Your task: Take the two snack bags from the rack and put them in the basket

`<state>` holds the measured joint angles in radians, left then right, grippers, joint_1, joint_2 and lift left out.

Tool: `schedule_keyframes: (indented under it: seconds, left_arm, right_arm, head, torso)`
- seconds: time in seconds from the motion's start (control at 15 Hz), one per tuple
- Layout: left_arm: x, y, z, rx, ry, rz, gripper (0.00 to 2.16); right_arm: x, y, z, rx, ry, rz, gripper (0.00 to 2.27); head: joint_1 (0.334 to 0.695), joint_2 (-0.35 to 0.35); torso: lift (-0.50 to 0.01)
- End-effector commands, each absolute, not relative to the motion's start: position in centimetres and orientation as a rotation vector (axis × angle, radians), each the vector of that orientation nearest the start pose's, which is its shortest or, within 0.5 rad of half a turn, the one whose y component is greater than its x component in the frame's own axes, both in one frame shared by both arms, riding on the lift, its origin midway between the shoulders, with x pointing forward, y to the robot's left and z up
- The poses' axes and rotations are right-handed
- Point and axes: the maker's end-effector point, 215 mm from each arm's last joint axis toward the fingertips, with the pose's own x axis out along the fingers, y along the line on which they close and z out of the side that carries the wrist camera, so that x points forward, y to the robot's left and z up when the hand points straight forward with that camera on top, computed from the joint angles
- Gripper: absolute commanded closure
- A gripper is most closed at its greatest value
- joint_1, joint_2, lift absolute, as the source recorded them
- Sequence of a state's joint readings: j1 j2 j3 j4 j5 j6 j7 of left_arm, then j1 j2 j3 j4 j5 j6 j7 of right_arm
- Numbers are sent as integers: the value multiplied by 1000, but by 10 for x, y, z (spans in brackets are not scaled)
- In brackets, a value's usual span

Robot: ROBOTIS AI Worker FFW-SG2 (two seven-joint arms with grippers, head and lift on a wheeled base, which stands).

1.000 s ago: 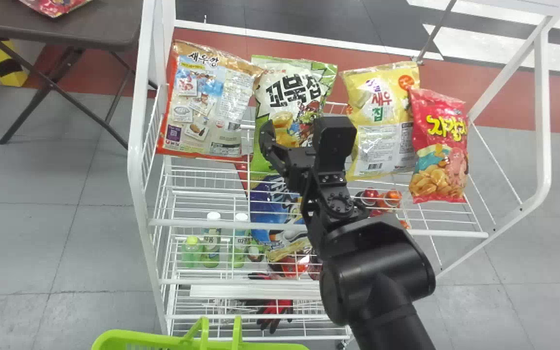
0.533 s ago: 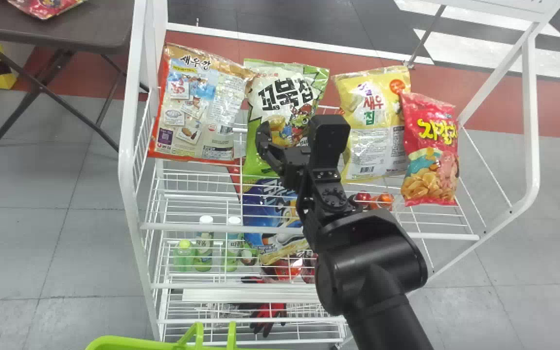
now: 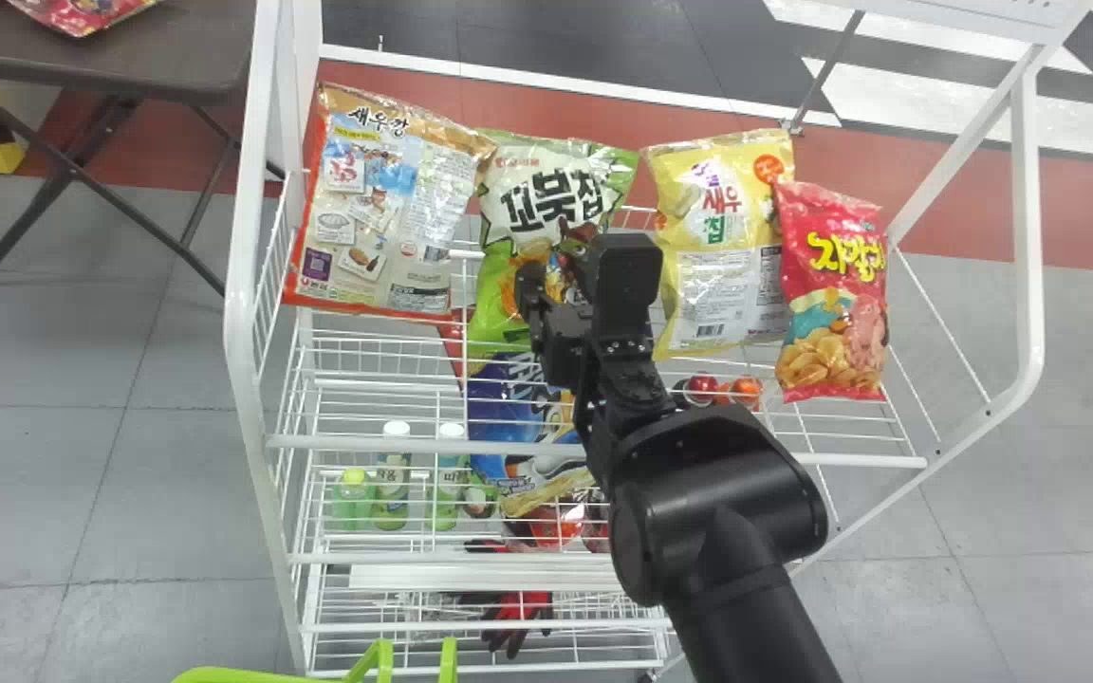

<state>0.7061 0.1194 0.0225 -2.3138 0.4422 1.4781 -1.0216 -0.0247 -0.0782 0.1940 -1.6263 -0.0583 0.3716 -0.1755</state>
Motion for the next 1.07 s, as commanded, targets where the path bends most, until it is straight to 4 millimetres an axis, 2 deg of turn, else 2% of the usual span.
schedule_keyframes:
  seconds: [0.0,0.4,1.0]
  left_arm:
    - [98,12,-413,-957,1226,-1124,1872]
    - [96,11,-413,-952,1229,-1125,1872]
    - [98,11,-414,-944,1228,-1124,1872]
  right_arm:
    - [587,-183,-414,-84,307,3,1980]
    - [587,-189,-395,-68,258,-37,1983]
    - [596,-211,-378,-19,226,-109,1983]
  head:
    - [695,-276]
    - [695,-294]
    - [695,-319]
  torso:
    - [-11]
    - [-11]
    - [-11]
